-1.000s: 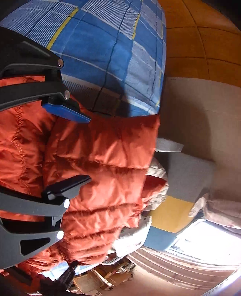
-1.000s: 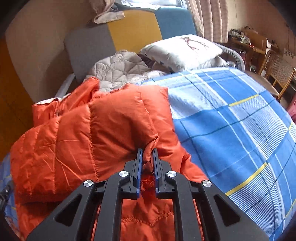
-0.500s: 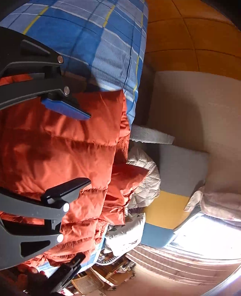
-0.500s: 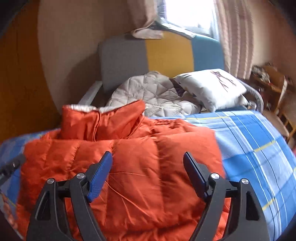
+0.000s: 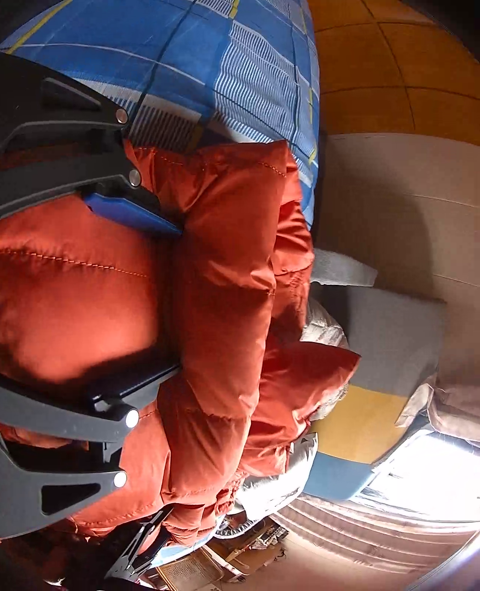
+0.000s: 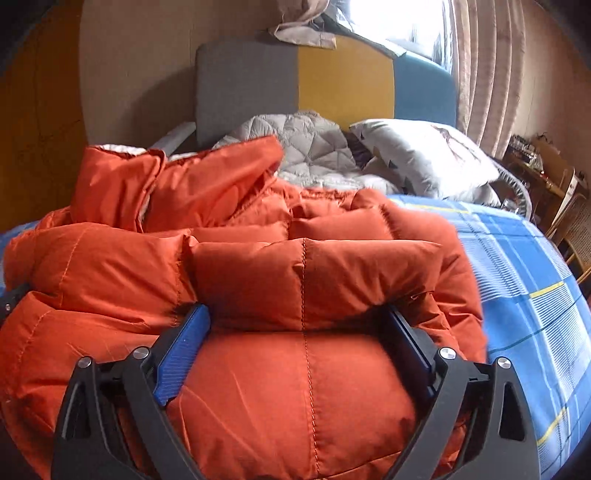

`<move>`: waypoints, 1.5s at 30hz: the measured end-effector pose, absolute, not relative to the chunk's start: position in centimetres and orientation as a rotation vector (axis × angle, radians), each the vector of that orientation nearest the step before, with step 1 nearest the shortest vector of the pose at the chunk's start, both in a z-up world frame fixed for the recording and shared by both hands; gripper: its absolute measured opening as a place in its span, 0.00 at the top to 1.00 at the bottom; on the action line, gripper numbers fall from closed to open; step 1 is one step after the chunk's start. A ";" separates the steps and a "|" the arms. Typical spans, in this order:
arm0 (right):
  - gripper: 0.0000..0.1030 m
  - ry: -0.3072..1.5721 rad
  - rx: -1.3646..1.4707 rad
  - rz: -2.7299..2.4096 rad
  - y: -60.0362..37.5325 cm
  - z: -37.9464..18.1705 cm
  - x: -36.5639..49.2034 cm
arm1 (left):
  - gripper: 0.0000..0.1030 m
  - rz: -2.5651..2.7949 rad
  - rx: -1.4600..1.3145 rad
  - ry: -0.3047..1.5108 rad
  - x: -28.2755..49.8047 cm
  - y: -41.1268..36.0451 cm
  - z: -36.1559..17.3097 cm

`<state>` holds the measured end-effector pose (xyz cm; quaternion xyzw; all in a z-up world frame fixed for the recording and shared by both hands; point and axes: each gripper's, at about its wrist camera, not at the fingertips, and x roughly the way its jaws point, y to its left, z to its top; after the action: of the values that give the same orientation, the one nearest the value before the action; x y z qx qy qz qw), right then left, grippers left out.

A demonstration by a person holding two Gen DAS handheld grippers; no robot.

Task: Fold large clothes

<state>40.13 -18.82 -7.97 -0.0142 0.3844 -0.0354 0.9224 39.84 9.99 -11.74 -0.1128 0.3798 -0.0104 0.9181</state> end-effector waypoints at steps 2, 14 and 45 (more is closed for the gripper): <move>0.11 0.814 -0.015 -0.063 -19.0 -8.6 40.5 | 0.35 -0.014 -0.221 0.791 40.1 9.9 -12.0; 0.10 0.847 -0.013 -0.060 -18.7 -9.3 40.7 | 0.30 0.012 -0.184 0.729 37.5 7.9 -9.3; 0.04 0.938 -0.010 0.040 -20.4 -5.3 37.5 | 0.19 -0.042 -0.168 0.777 30.7 8.4 -8.0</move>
<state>37.47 -20.42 -5.33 -0.0049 0.4517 0.0191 0.8919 30.69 8.41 -7.99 -0.0818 0.3785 -0.0203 0.9218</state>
